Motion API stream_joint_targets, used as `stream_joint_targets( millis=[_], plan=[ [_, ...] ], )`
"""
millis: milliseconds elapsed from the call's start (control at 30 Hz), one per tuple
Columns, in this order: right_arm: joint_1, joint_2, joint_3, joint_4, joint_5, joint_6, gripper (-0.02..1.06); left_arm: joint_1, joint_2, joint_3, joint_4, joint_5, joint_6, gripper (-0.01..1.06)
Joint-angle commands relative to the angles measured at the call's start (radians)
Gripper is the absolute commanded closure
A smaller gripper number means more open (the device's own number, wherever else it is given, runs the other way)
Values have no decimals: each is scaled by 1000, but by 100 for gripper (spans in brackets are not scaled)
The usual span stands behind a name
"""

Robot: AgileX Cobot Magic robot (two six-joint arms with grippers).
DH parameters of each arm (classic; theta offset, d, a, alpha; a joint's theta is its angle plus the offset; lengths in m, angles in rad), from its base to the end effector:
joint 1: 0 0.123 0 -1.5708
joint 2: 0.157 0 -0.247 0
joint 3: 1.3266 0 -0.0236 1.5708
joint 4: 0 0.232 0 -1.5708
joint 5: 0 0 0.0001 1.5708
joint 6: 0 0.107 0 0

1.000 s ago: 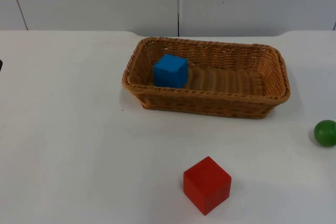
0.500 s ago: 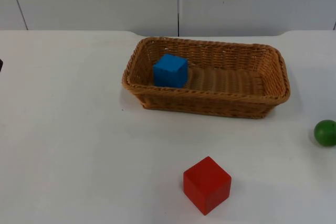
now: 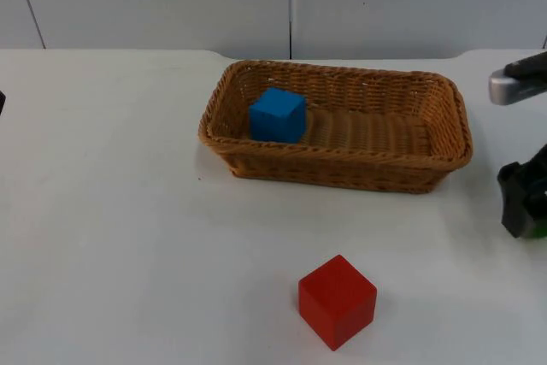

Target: Place all geometric objects except the red cube into the basket.

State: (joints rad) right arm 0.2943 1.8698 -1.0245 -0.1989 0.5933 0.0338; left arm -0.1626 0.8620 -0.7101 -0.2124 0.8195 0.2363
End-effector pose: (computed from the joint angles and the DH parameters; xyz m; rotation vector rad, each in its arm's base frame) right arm 0.3072 0.0808 0.0988 -0.5955 2.8403 -0.1332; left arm 0.1665 -0.0440 0.2608 0.3759 2.4128 -0.2212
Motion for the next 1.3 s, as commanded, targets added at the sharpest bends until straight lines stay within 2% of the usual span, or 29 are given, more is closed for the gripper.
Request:
stream_joint_targets(
  millis=[0, 300, 367, 433, 467, 567, 600, 667, 733, 1067, 1133, 1267],
  plan=[
    [6, 48, -41, -45, -15, 0, -1, 2, -5, 4, -6, -15, -2, 0],
    [6, 156, -115, -59, -59, 0, 0, 2, -5, 4, -6, -15, -2, 0],
    [6, 170, -115, -57, -74, 0, 5, 2, -5, 4, -6, -15, -2, 0],
    [6, 176, -115, -57, -74, 3, 16, 2, -5, 4, -6, -15, -2, 0],
    [6, 176, -115, -57, -74, 3, 16, 2, -5, 4, -6, -15, -2, 0],
    [6, 176, -115, -57, -43, 19, 54, 2, -5, 4, -6, -15, -2, 0],
    [6, 176, -115, -57, -43, 19, 54, 2, -5, 4, -6, -15, -2, 0],
    [6, 176, -115, -57, -38, 26, 83, 2, -5, 4, -6, -15, -2, 0],
    [6, 170, -119, -57, -29, 26, 104, 2, -5, 4, -6, -15, -2, 0],
    [6, -38, -121, -17, 135, 30, 104, 2, -5, 4, -4, -17, -2, 0],
    [6, -107, -119, 41, 142, 25, 104, 2, -5, 4, -4, -17, -2, 0],
    [6, -201, -119, 48, 145, 26, 104, 2, -5, 4, -4, -17, -2, 0]
  ],
)
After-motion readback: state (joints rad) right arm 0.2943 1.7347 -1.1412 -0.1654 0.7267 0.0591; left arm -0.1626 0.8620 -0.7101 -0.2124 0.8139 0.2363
